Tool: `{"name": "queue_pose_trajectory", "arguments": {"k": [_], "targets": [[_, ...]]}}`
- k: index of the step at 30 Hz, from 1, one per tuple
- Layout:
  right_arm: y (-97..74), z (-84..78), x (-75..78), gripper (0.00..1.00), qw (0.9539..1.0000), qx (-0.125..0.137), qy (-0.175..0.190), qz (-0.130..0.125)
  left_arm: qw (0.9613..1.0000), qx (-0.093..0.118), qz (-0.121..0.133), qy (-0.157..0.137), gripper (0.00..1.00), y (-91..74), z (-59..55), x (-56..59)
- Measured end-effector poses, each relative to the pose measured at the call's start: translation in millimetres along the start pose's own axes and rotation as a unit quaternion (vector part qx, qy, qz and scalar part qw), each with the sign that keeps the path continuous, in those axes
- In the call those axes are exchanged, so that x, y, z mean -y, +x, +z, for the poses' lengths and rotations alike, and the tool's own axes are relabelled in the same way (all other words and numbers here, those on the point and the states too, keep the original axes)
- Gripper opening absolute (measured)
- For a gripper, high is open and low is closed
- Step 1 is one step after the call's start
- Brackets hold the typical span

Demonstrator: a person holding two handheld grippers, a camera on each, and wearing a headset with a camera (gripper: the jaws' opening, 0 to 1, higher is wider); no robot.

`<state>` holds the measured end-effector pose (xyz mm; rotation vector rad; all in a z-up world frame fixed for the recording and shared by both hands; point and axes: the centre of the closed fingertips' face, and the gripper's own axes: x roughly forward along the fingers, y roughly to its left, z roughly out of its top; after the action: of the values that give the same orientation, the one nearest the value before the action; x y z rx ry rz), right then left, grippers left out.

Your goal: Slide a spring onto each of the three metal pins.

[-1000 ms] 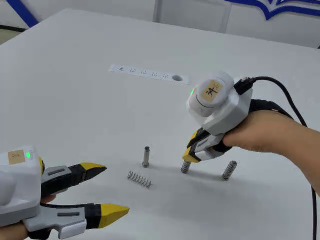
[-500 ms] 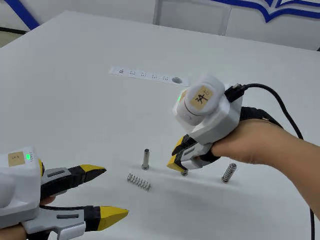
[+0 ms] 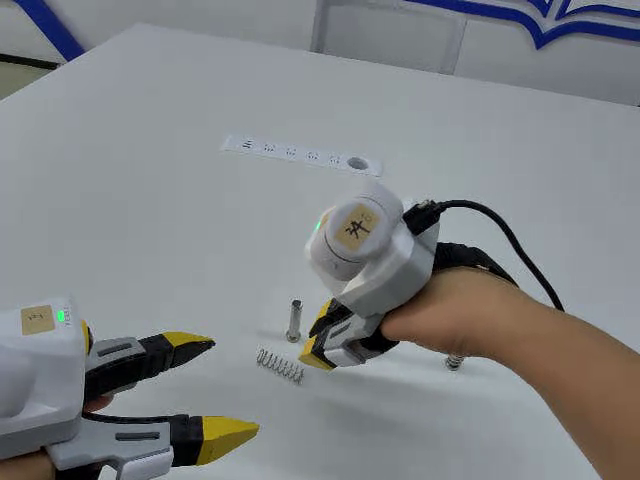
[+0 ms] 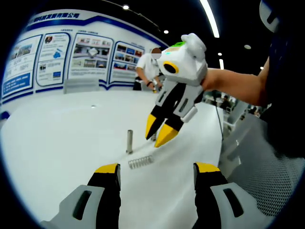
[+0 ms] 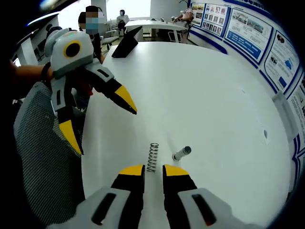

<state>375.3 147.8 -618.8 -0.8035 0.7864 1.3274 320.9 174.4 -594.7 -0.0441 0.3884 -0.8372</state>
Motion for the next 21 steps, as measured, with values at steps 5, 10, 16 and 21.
{"name": "queue_pose_trajectory", "arguments": {"k": [5, 10, 16, 21], "targets": [[10.9, 5.8, -2.8, 0.16, 1.0, 0.003, -0.002, 0.002, 1.0, 0.0, 0.001, -0.001, 0.63, -0.7, -0.7, -0.3], [22.4, 8.7, -2.1, 0.16, 1.0, 0.003, -0.002, 0.001, 1.0, 0.0, 0.002, -0.002, 0.63, -1.8, -1.5, -1.0], [34.2, 11.4, -2.8, 0.16, 1.0, 0.002, -0.002, 0.0, 1.0, 0.0, 0.004, -0.003, 0.63, -2.9, -1.8, -1.9], [43.5, 12.7, -3.3, 0.16, 1.0, 0.0, 0.002, -0.001, 1.0, 0.0, 0.005, -0.004, 0.63, -3.2, -2.2, -1.8]]}}
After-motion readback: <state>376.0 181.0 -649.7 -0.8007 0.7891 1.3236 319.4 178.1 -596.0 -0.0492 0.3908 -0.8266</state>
